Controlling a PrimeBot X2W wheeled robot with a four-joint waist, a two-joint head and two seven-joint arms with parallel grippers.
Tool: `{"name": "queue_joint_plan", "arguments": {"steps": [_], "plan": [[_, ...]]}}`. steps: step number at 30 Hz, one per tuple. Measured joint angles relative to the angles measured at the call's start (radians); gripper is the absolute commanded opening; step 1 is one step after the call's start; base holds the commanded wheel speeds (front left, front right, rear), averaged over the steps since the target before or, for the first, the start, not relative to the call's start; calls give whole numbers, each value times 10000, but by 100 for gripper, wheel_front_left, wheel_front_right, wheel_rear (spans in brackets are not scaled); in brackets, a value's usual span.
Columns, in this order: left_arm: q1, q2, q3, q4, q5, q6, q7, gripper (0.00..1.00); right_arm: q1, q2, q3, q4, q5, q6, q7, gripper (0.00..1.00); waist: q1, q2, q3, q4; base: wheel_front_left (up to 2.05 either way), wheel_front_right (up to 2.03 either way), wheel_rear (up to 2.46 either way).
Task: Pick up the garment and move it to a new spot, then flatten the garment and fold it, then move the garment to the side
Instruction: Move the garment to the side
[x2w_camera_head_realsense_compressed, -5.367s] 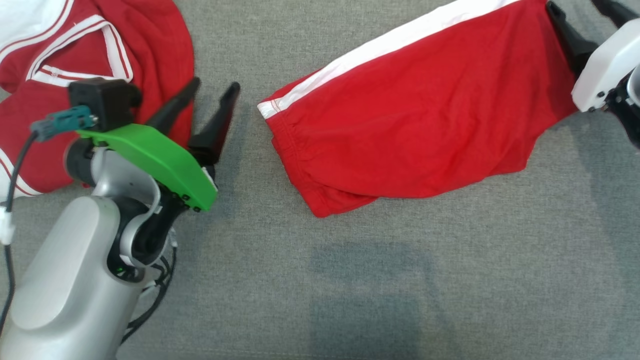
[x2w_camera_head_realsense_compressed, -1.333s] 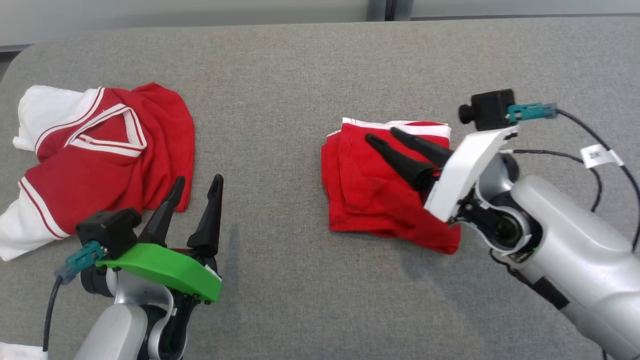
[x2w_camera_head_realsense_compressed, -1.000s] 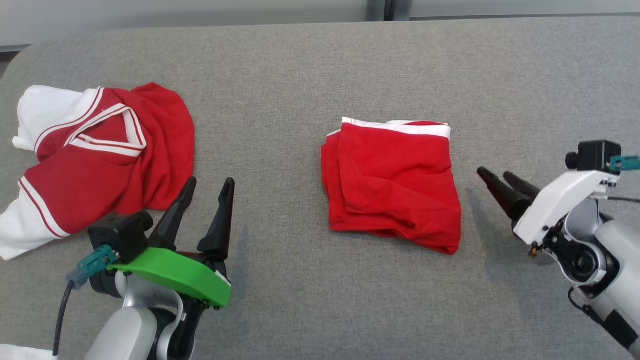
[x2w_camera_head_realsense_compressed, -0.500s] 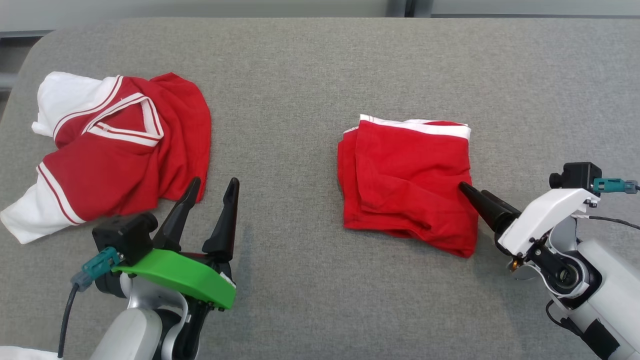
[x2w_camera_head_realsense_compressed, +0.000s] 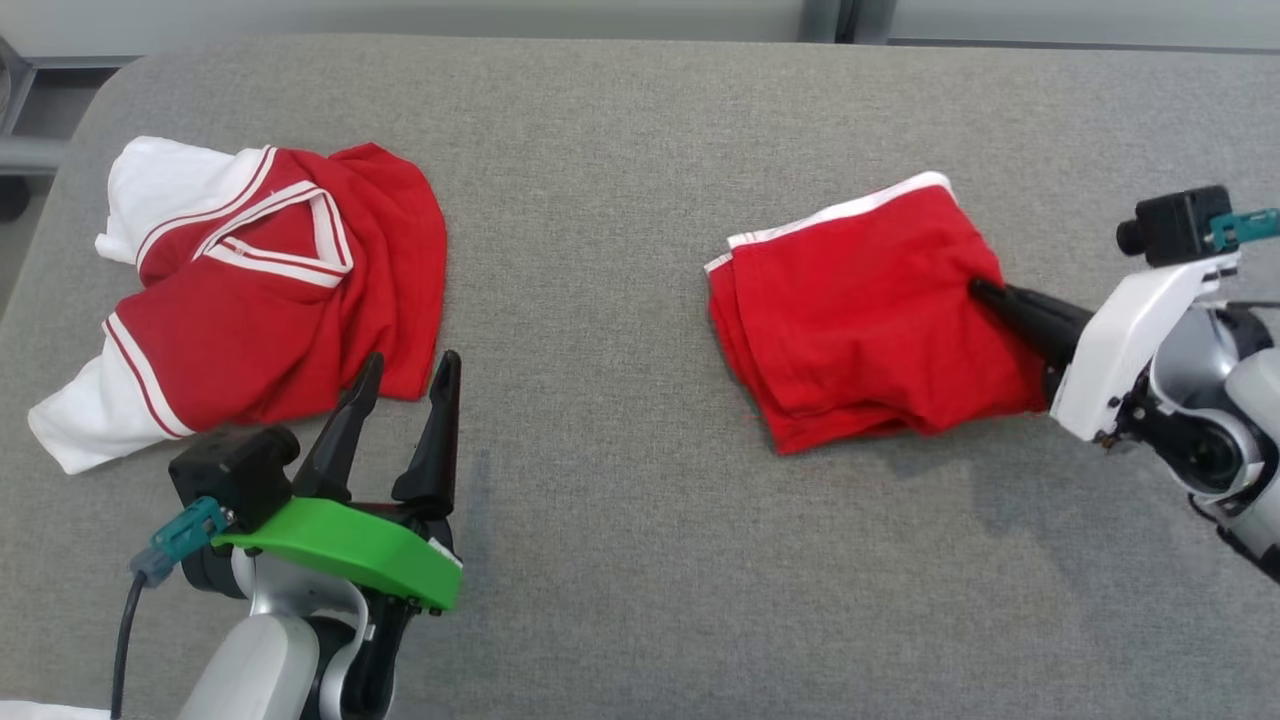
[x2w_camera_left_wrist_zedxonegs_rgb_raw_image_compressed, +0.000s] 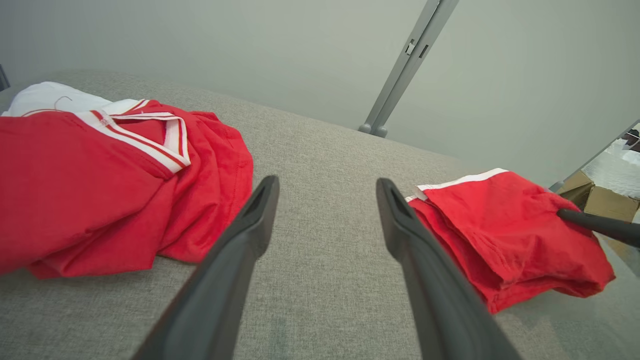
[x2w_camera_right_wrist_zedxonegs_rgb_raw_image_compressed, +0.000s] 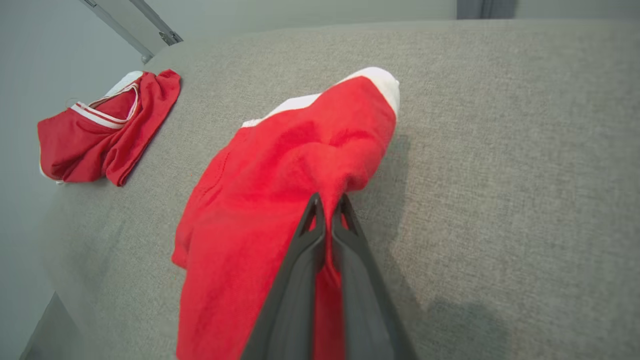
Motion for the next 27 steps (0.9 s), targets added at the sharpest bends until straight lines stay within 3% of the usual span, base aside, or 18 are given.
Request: {"name": "queue_joint_plan", "arguments": {"steps": [6,11,15,22,27], "plan": [[3,-79,-82,-4,-13,0,-29,100,-588,-832,180,-205,-805,4,443,0,0,0,-40,-105,0,0,0],[11,-71,2,-13,-19,-2,-56,100,-838,-1820,374,224,-2033,-251,625,0,0,0,-32,-188,0,0,0],[10,-63,-113,-113,-25,-2,8,100,-836,-2370,560,688,-2255,-416,1049,0,0,0,127,-224,0,0,0],[-11,-58,-293,-359,-10,-2,196,100,-902,-2794,408,1064,-2234,-742,1641,0,0,0,501,-243,0,0,0],[-205,-84,-612,-481,21,-50,368,100,-1227,-3766,52,1561,-2238,-1037,2042,0,0,0,918,-196,0,0,0]]}}
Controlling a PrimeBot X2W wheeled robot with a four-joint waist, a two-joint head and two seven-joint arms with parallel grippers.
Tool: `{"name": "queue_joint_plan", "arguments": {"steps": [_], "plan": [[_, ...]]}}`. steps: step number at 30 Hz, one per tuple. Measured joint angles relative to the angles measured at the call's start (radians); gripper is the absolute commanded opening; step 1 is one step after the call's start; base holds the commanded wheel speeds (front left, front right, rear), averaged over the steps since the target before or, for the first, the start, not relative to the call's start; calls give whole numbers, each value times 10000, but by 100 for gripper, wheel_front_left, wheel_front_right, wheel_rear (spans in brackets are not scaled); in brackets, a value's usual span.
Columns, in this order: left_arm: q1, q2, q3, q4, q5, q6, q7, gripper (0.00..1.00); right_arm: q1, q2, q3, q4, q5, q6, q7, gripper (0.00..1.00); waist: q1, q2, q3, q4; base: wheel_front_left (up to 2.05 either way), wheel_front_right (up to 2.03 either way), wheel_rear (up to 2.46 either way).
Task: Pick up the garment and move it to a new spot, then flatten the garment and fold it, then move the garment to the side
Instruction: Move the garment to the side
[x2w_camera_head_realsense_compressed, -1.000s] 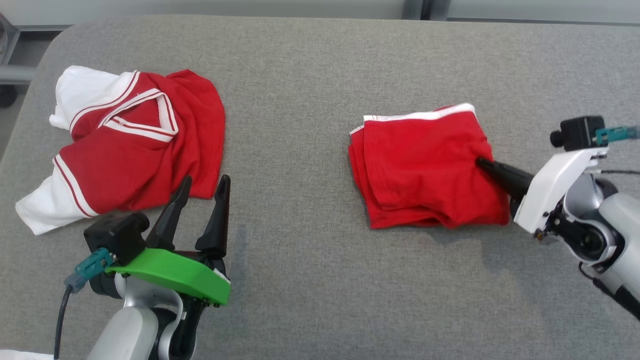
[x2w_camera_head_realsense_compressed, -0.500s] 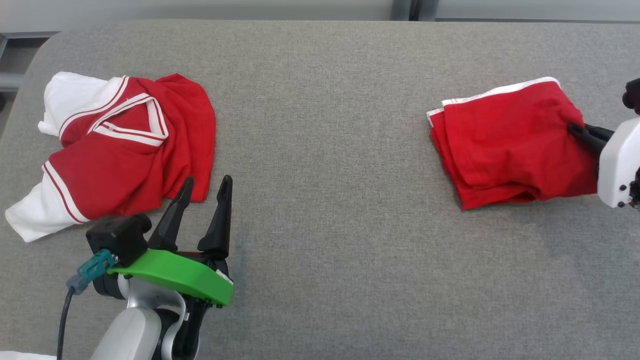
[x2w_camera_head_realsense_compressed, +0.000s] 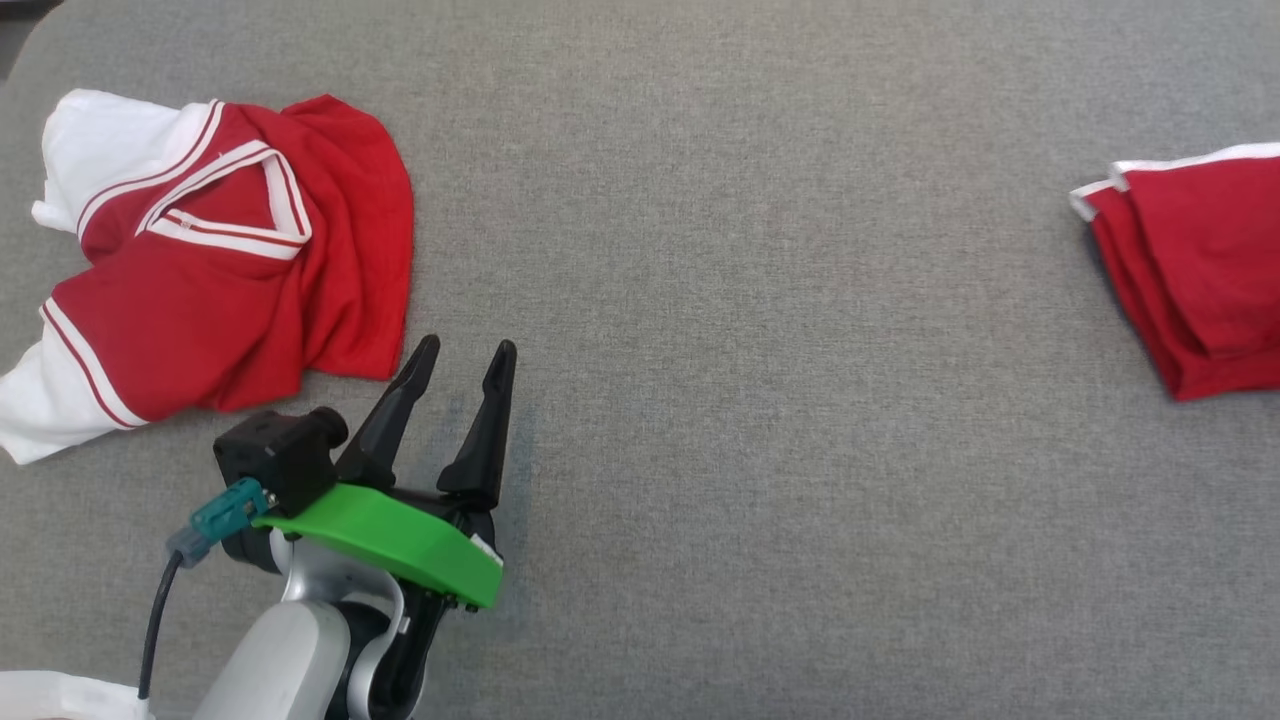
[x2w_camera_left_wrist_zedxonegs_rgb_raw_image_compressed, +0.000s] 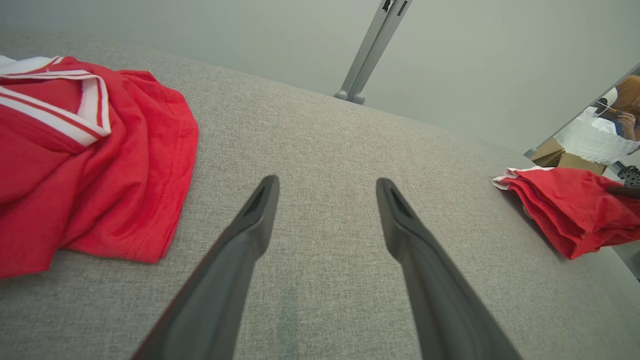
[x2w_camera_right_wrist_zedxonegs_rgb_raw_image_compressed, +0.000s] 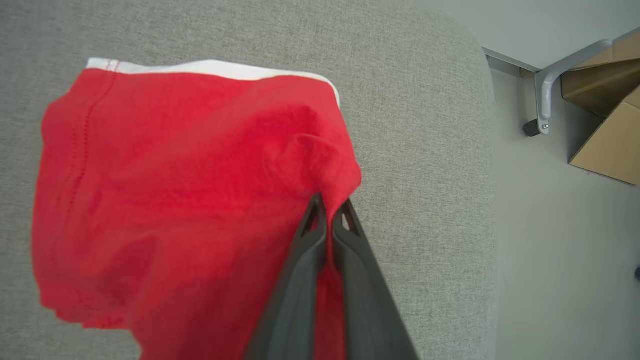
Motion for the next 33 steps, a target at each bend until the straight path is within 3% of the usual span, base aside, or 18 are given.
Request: {"name": "queue_joint_plan", "arguments": {"steps": [5,12,20,21,22,23,24,33], "plan": [[-388,-23,-38,-31,61,-8,4,100,-80,-600,-219,456,0,-104,171,0,0,0,359,175,0,0,0],[-425,-35,2,127,69,-10,6,100,28,-727,-222,1026,94,-263,451,0,0,0,605,466,0,0,0],[-425,-13,100,136,157,-8,36,100,221,-755,-357,1281,198,-376,491,0,0,0,736,312,0,0,0],[-425,-10,104,136,163,-8,40,100,266,-738,-357,1302,196,-422,487,5,0,0,739,275,0,0,0],[-425,-4,111,142,163,-8,56,100,275,-690,-366,1346,194,-447,456,19,0,0,739,237,0,0,0],[-426,4,113,150,165,-8,90,100,278,-608,-387,1392,190,-449,410,71,0,0,734,197,0,0,0],[-426,8,117,151,176,-8,90,100,278,-497,-420,1425,174,-474,374,100,0,0,726,154,0,0,0],[-429,17,217,249,205,-8,77,100,565,59,-495,1806,-476,-531,-460,100,0,0,478,-275,0,0,0]]}}
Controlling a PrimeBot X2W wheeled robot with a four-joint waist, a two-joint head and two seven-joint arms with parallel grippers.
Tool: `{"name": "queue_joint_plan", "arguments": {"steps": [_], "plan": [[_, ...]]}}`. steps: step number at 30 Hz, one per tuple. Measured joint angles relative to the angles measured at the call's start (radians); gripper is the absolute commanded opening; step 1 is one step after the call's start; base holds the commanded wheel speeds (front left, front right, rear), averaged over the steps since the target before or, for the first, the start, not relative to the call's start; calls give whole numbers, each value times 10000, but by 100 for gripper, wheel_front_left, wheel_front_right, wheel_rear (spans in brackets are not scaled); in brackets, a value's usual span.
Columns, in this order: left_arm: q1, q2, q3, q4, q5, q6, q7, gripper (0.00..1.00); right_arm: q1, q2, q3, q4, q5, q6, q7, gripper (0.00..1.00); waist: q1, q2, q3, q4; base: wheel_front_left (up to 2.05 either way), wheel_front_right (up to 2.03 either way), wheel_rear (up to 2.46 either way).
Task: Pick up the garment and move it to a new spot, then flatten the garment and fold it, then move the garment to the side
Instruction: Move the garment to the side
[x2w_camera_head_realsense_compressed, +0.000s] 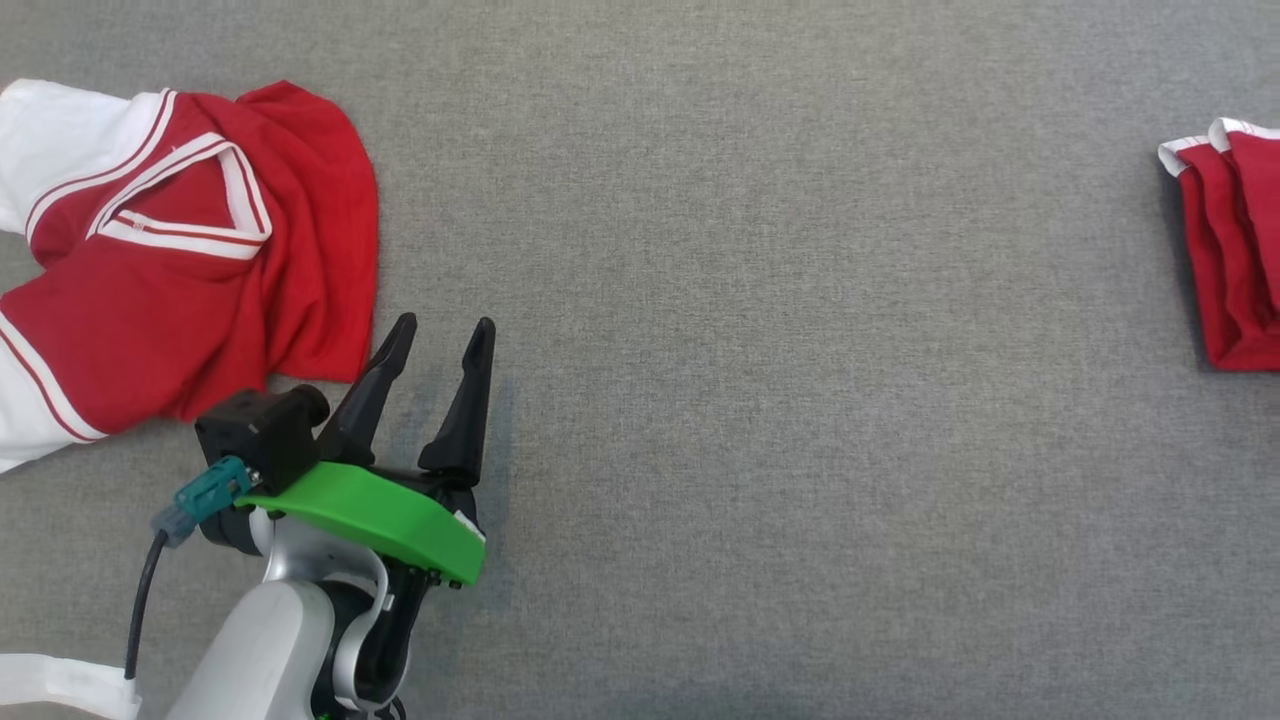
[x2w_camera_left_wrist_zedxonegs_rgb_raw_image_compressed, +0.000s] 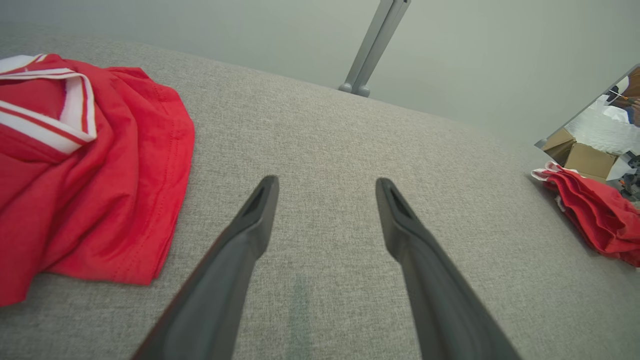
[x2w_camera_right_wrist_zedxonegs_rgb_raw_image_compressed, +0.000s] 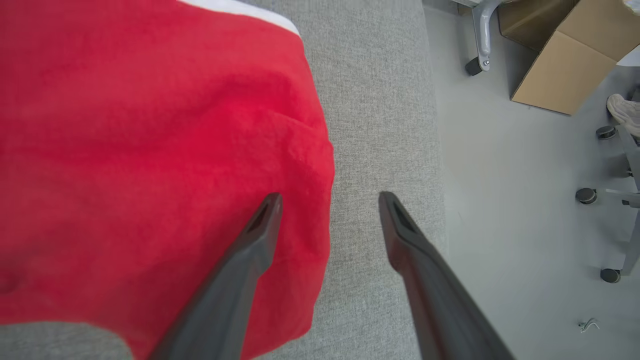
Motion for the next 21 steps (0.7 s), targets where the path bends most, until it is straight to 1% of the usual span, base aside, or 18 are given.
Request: {"name": "queue_joint_plan", "arguments": {"steps": [3,6,9,12,16,18,21], "plan": [[3,0,157,142,-17,0,-98,100,-1,86,-238,4,-267,2,-600,100,0,0,-152,-156,0,0,0],[26,38,297,332,-33,0,-274,100,-44,100,-663,-12,-604,2,-1503,100,0,0,-339,-321,0,0,0],[101,115,602,527,-31,2,-504,100,-197,347,-1026,-121,-888,0,-2493,100,0,0,-558,-489,0,0,0],[316,384,823,750,71,6,-759,100,-229,836,-1486,-251,-951,0,-3576,100,0,0,-809,-651,0,0,0],[375,364,901,1047,153,10,-1254,100,-15,1509,-2282,-240,-872,-2,-4978,100,0,0,-1220,-800,0,0,0],[452,353,984,1252,224,10,-1480,100,416,1988,-2523,-272,-612,-2,-5559,100,0,0,-1442,-837,0,0,0],[741,343,1114,1547,430,12,-1847,100,1360,2773,-2491,-399,-502,-2,-6297,100,0,0,-1780,-857,0,0,0]]}}
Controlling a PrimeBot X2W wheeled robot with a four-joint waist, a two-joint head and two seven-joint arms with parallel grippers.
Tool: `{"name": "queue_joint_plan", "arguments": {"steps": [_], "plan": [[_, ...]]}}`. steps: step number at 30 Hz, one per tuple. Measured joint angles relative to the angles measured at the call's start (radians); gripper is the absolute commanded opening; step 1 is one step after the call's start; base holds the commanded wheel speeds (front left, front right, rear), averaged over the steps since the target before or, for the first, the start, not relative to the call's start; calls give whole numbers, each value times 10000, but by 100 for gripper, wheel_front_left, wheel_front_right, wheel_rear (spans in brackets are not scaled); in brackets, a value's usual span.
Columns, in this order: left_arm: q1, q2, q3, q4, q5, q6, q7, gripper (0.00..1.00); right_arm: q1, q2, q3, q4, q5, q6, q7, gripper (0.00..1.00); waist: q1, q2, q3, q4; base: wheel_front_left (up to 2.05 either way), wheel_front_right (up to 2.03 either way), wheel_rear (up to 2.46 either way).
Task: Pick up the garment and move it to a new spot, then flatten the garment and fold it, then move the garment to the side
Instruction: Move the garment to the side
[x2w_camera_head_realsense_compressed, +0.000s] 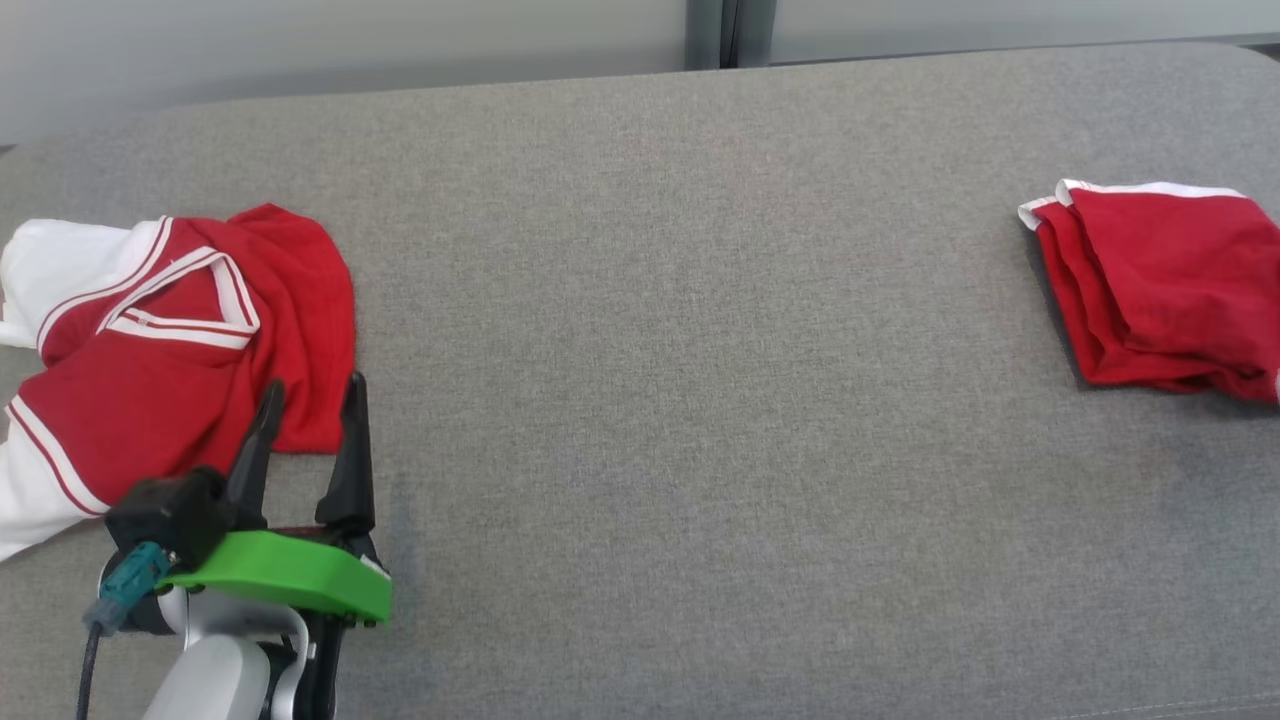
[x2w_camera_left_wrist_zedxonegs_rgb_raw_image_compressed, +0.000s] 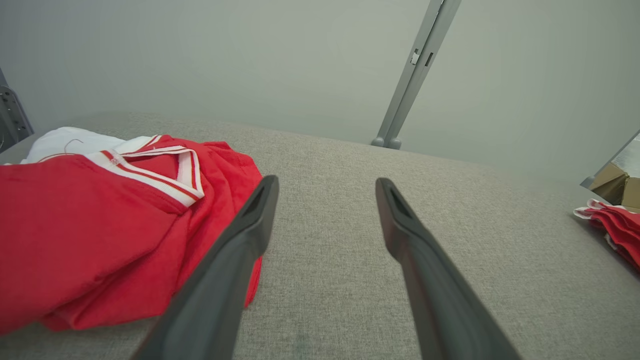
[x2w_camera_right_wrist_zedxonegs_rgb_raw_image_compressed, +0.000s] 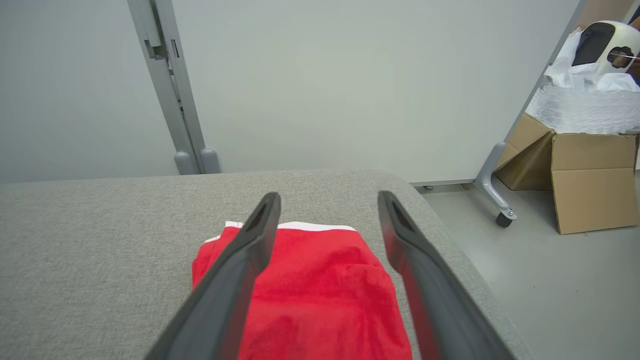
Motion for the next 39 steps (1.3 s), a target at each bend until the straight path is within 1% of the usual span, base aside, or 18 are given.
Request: {"name": "queue_joint_plan", "arguments": {"steps": [2,4,7,10,14,17,22,23,26,29,33,39], "plan": [[244,17,13,140,130,2,-94,100,559,385,130,-115,-121,0,-311,100,0,0,-224,0,0,0,0],[474,35,15,313,244,2,-104,100,930,650,194,-184,-299,0,-192,100,0,0,-437,7,0,0,0],[740,65,-90,395,351,-2,-192,100,1354,1085,-82,-309,-389,-2,-75,100,0,0,-719,30,0,0,0],[802,111,-182,495,581,-4,-268,100,1871,1496,-357,-483,-805,-2,-6,100,0,0,-936,88,0,0,0],[931,111,-107,675,589,-23,-311,100,2164,2278,-1244,-1312,-1756,-2,90,100,0,0,-1144,191,0,0,0],[976,75,-115,686,596,-104,-314,100,2478,2685,-1891,-1676,-2257,-2,90,100,0,0,-1256,277,0,0,0],[978,-21,-75,872,606,-280,-366,100,3401,3620,-2475,-2155,-2991,-2,90,100,0,0,-1441,386,0,0,0],[978,-21,-75,872,606,-280,-366,100,3401,3620,-2475,-2155,-2991,-2,90,100,0,0,-1441,386,0,0,0],[1145,-15,155,1001,610,-295,-368,100,4012,4044,-2608,-2491,-3661,-2,90,100,0,0,-1643,412,0,0,0],[1358,-17,345,1035,612,-307,-368,100,4314,4291,-2635,-2731,-4071,-2,90,100,0,0,-1788,369,0,0,0],[1447,-21,606,970,704,-313,-368,100,4579,4483,-2796,-3062,-4535,-2,90,100,0,0,-1889,195,0,0,0],[1448,-105,671,899,853,-525,-368,100,5173,4661,-3202,-3381,-5012,-2,90,100,0,0,-1942,0,0,0,0]]}}
